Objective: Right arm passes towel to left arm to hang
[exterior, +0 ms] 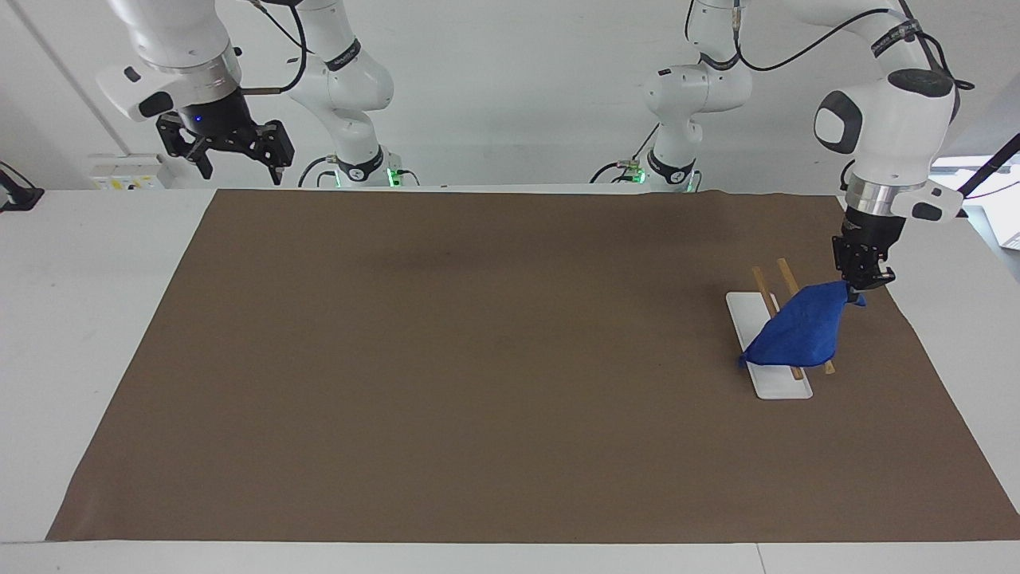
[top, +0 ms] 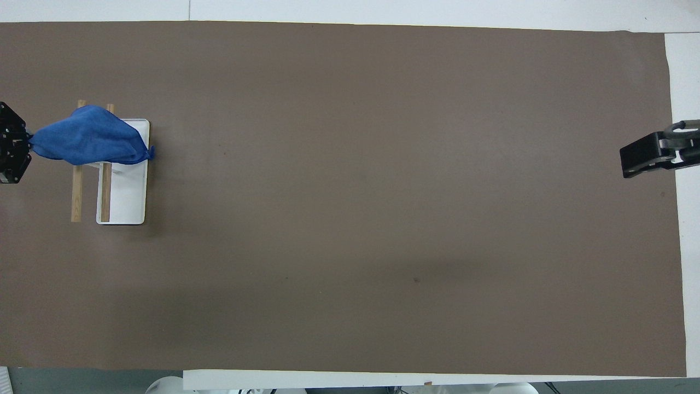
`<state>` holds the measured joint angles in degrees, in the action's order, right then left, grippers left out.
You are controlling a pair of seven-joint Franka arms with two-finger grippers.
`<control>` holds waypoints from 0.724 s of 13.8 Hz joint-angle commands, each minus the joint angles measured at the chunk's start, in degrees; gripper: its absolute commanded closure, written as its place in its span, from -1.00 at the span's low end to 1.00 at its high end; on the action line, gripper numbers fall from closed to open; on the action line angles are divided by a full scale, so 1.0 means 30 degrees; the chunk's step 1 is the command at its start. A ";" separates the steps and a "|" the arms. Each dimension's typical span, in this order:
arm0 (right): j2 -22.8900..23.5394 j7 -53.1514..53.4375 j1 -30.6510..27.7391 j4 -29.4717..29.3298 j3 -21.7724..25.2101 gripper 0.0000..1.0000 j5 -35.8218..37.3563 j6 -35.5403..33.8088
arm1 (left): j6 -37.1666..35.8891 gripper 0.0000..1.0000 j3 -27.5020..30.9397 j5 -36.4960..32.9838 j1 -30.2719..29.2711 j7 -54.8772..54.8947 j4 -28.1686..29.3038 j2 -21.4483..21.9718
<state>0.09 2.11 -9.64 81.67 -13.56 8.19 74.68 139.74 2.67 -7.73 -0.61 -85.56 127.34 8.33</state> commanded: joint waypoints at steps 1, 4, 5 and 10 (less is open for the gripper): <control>-0.0262 -0.0850 -0.0566 0.0636 0.0009 -1.00 0.0142 0.0680 | 0.0560 0.85 -0.0128 -0.0294 -0.0848 -0.0221 0.0972 0.0621; -0.0877 -0.0881 0.2994 0.1251 0.3481 -1.00 0.0083 0.1004 | 0.0530 -0.17 -0.0157 -0.0294 -0.1524 0.0012 0.0915 0.0593; -0.0878 -0.0881 0.3416 0.1281 0.3873 -1.00 0.0025 0.1062 | 0.0153 -0.96 -0.0186 -0.0294 -0.1409 -0.0074 0.0624 0.0447; -0.0673 -0.0910 0.3420 0.1399 0.3760 -1.00 -0.0093 0.0976 | -0.1695 -1.00 -0.0333 0.0087 -0.0531 -0.0250 -0.3384 -0.0402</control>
<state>-0.92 0.65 0.56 84.12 -2.61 8.16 76.70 137.69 1.72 -7.65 -3.69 -85.54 122.85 8.46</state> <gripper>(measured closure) 0.000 0.339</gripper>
